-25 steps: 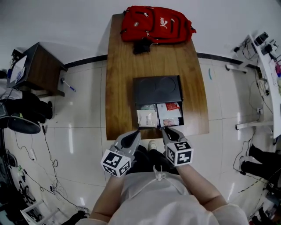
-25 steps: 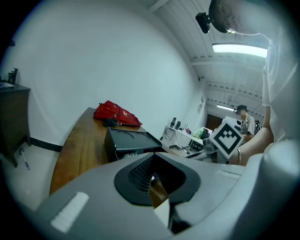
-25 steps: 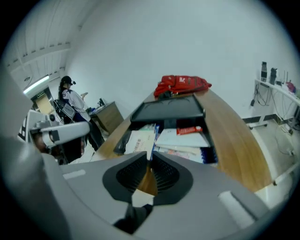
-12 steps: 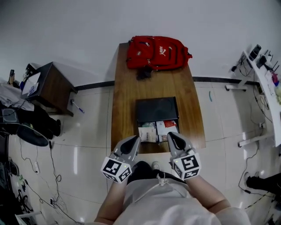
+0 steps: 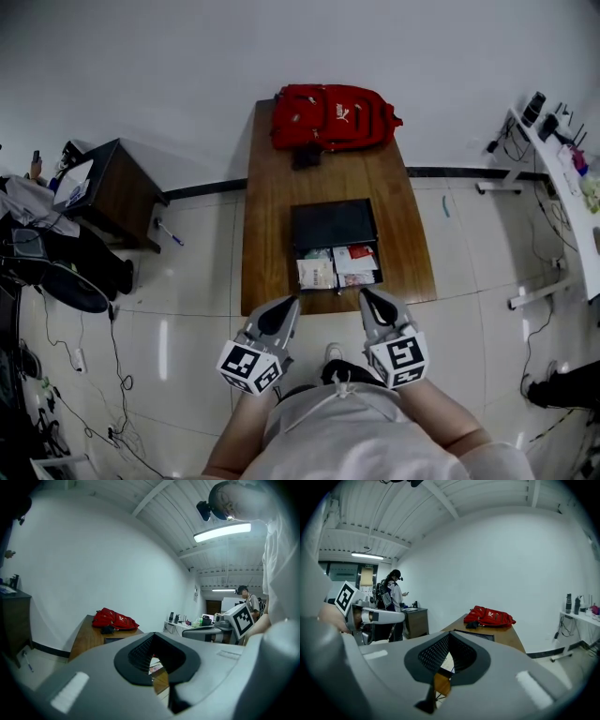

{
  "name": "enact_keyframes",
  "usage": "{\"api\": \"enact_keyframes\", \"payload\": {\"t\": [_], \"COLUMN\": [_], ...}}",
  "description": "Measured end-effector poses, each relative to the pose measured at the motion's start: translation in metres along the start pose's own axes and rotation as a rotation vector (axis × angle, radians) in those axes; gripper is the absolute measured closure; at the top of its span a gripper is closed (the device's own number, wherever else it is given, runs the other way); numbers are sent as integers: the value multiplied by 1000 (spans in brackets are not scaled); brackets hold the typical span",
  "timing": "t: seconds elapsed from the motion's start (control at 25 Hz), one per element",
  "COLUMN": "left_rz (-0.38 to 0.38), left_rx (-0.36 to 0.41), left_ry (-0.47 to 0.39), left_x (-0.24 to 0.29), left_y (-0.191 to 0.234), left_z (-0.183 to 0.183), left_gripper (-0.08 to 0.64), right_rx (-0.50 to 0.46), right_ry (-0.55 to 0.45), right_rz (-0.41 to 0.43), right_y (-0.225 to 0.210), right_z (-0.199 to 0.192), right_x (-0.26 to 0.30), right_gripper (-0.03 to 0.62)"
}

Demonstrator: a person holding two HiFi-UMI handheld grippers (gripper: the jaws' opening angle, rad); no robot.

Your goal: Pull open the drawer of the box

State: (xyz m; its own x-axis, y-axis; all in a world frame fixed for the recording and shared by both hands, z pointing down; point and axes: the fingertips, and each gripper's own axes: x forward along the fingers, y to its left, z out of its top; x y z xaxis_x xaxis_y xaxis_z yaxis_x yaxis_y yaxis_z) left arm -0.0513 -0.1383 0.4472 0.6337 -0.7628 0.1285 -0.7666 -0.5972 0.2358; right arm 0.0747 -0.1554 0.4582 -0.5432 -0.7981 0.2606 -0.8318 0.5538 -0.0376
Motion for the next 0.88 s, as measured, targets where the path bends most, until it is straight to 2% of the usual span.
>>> {"api": "enact_keyframes", "payload": {"t": [0.28, 0.56, 0.88], "left_rz": [-36, -72, -104], "left_rx": [10, 45, 17], "left_ry": [-15, -50, -34], "left_x": [-70, -146, -216], "left_y": [-47, -104, -158], "left_z": [-11, -19, -46], "left_gripper": [554, 554, 554], "right_rx": [28, 34, 64], "right_ry": [-7, -25, 25], "right_rz": [-10, -56, -32], "right_y": [56, 116, 187], "right_z": [-17, -32, -64], "right_x": [-61, -137, -204], "right_gripper": [589, 589, 589]}}
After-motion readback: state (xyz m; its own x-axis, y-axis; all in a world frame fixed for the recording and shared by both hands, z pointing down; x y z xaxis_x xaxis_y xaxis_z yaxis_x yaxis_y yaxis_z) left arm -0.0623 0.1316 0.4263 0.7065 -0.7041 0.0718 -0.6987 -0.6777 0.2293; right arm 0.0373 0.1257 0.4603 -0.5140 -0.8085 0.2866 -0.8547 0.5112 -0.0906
